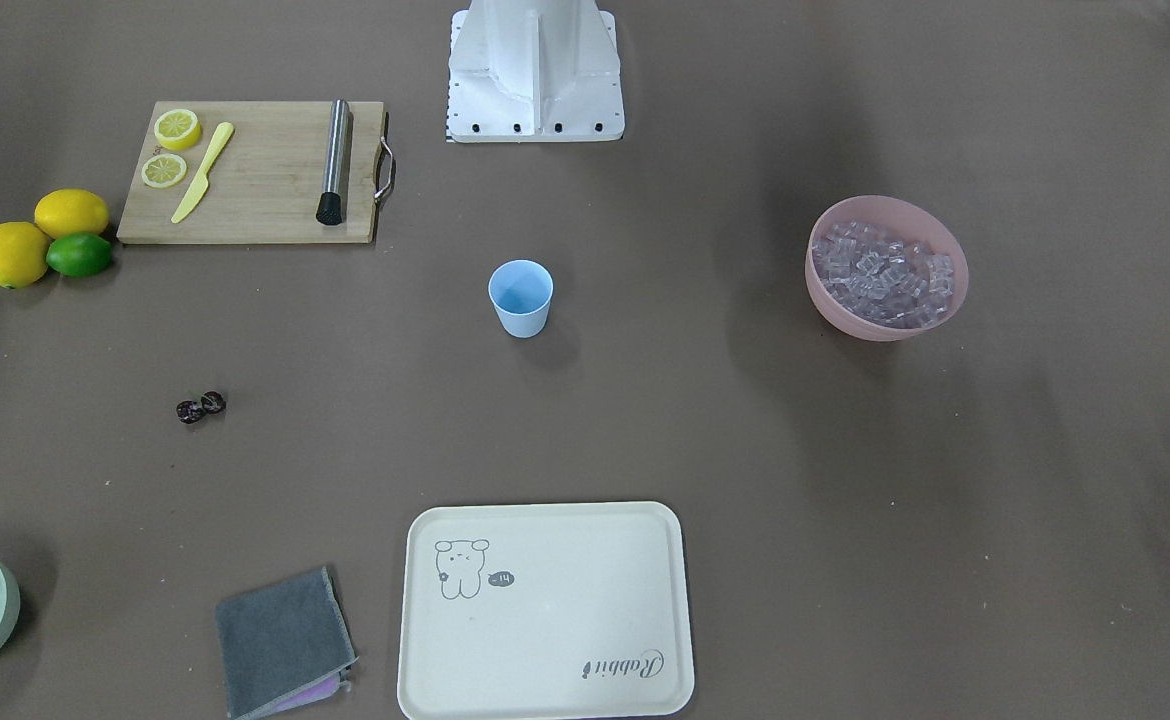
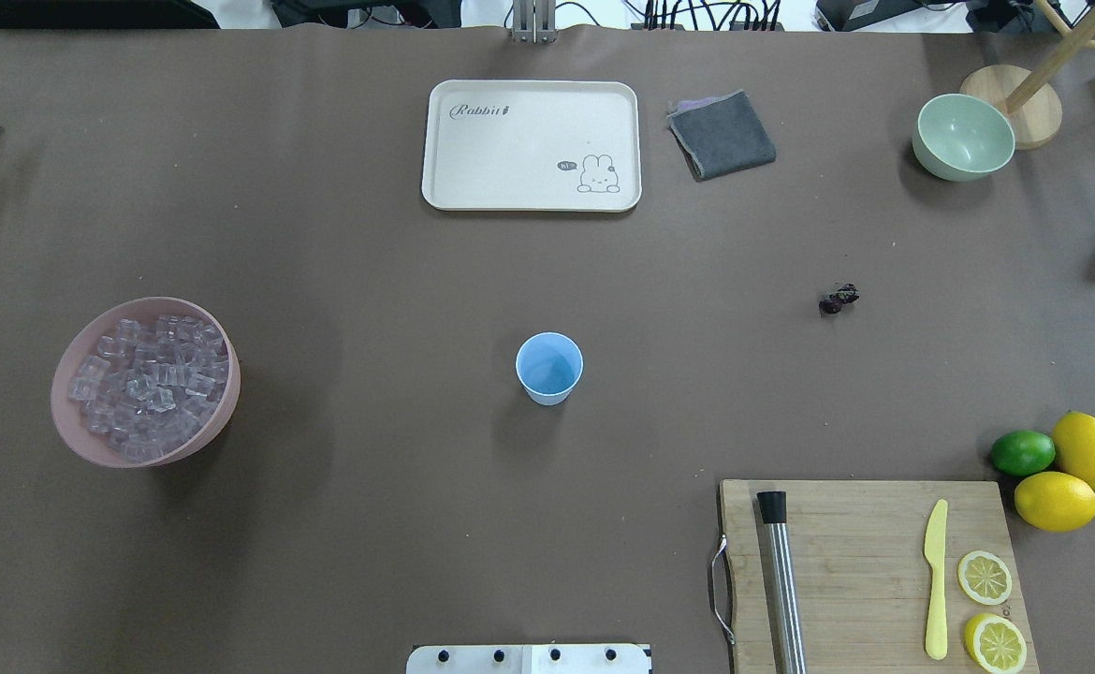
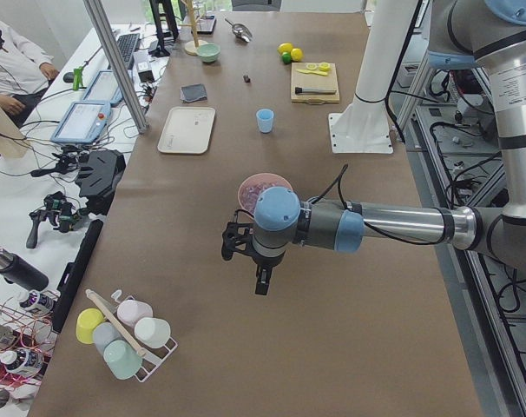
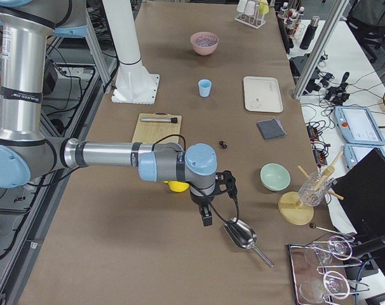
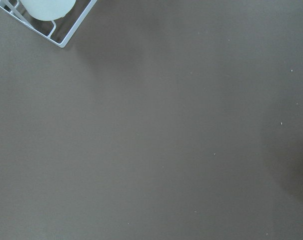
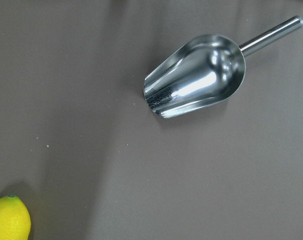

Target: Put ice and cherries in cup

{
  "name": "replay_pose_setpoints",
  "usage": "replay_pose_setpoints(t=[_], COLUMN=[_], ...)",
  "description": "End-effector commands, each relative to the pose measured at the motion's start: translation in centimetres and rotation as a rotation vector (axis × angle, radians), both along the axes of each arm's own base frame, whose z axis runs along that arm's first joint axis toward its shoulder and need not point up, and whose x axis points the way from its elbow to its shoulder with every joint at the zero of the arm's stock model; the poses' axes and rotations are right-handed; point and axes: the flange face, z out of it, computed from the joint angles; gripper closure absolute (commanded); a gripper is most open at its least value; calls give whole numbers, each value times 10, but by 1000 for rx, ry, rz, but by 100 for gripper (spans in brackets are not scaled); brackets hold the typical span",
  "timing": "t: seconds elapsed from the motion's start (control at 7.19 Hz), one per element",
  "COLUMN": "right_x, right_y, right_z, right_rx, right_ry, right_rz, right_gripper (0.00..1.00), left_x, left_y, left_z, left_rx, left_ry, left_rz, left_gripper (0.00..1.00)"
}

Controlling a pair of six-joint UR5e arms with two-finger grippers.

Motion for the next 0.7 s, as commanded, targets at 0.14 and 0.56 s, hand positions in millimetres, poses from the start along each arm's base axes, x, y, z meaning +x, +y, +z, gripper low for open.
replay_pose_setpoints(t=[0.14, 0.56], right_x=[-5, -7], right_y=[-5, -5], right_z=[-7, -7], right_rx=[8, 12], right_ry=[-33, -45], right_rz=[-3, -8], right_gripper=[0, 0], left_x=[-6, -3], left_y=[6, 8], left_z=[-23, -23], left_rx=[52, 75], left_ry=[3, 4], left_rz=[-18, -3], left_gripper=[2, 2])
